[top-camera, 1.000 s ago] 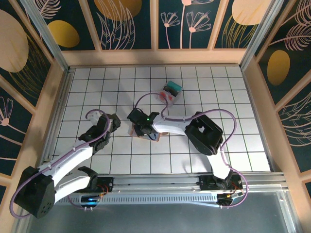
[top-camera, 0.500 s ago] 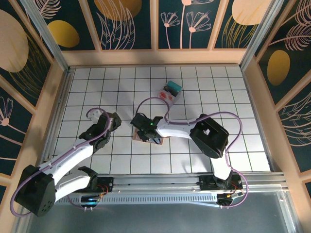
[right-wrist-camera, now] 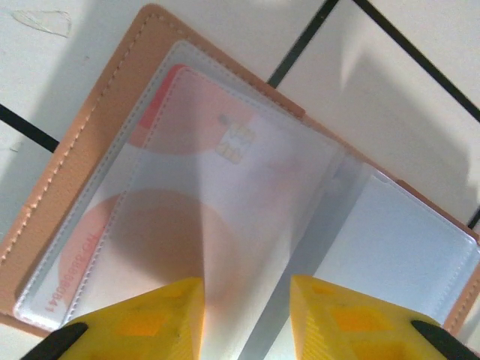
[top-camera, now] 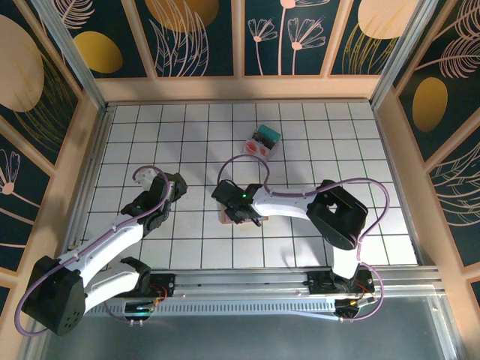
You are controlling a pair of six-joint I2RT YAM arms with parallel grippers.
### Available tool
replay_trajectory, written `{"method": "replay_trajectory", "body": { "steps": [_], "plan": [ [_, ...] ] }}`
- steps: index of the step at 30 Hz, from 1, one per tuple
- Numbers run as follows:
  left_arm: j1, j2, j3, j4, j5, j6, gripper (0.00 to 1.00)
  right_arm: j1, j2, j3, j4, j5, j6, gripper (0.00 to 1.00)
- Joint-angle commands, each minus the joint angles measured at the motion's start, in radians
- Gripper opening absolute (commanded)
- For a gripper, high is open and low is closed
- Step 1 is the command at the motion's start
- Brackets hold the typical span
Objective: Take the credit cards out of the card holder
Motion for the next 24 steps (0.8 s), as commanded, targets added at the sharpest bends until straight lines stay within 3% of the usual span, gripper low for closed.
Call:
{"method": "replay_trajectory", "body": {
  "steps": [1, 11, 15, 24],
  "plan": [
    [0.006, -0.01, 0.023, -0.026, -0.016, 0.015, 0.99, -0.007, -0.052, 0.009, -0.04, 0.062, -0.006, 0.37],
    [0.006, 0.004, 0.026, -0.009, -0.019, 0.023, 0.99, 0.009, -0.011, 0.119, -0.056, -0.007, 0.235, 0.4],
    [0.006, 0.015, 0.029, -0.001, -0.013, 0.024, 0.99, 0.019, 0.006, 0.099, -0.012, -0.096, 0.269, 0.4],
    [0.006, 0.018, 0.027, -0.001, -0.003, 0.028, 0.99, 0.042, 0.05, 0.073, -0.008, -0.118, 0.289, 0.43]
  ]
}}
